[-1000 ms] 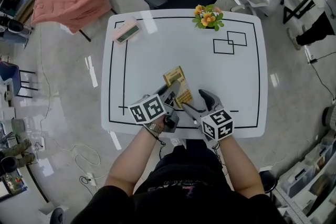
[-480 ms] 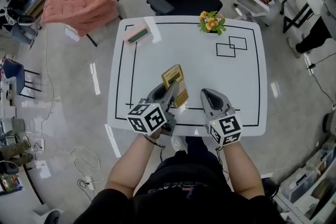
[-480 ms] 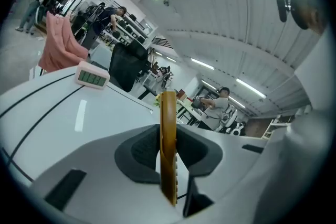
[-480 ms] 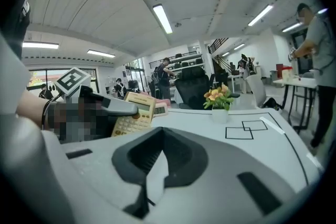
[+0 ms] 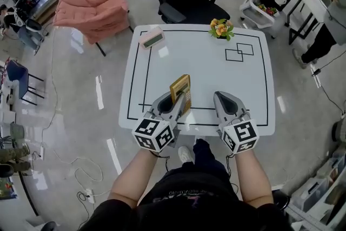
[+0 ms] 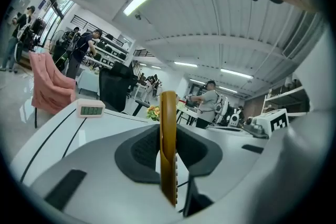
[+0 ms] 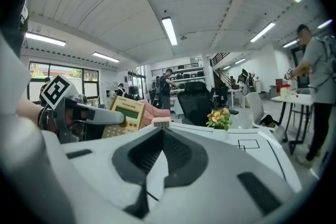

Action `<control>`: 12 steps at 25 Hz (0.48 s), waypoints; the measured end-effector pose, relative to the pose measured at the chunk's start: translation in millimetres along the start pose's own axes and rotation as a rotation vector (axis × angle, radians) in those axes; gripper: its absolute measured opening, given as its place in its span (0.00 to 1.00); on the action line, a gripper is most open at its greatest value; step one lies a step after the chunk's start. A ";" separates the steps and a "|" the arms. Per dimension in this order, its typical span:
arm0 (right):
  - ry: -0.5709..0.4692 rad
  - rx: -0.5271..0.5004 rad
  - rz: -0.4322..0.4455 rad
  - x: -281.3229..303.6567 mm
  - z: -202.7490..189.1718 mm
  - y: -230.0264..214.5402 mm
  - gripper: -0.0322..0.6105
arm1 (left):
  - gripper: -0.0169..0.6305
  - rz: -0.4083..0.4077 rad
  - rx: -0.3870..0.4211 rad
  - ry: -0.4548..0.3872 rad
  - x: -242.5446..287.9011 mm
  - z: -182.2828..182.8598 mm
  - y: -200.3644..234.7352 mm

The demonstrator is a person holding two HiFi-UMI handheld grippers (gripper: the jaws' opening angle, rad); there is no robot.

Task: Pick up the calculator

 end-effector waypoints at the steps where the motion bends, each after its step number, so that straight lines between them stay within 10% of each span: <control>1: -0.008 -0.009 -0.002 -4.8 2.0 4.9 0.05 | 0.15 -0.003 0.016 -0.006 -7.3 1.1 -2.9; 12: -0.038 -0.061 -0.025 -62.3 8.2 37.3 0.05 | 0.15 -0.015 0.104 -0.020 -61.8 -0.2 -40.4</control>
Point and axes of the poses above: the fingertips, and each gripper's own axes: x forward along the fingers, y to its left, z out of its top, the point moved 1 cm from there along -x, backward along the fingers, and after that the axes turned 12 degrees about x, right-handed, at the moved point
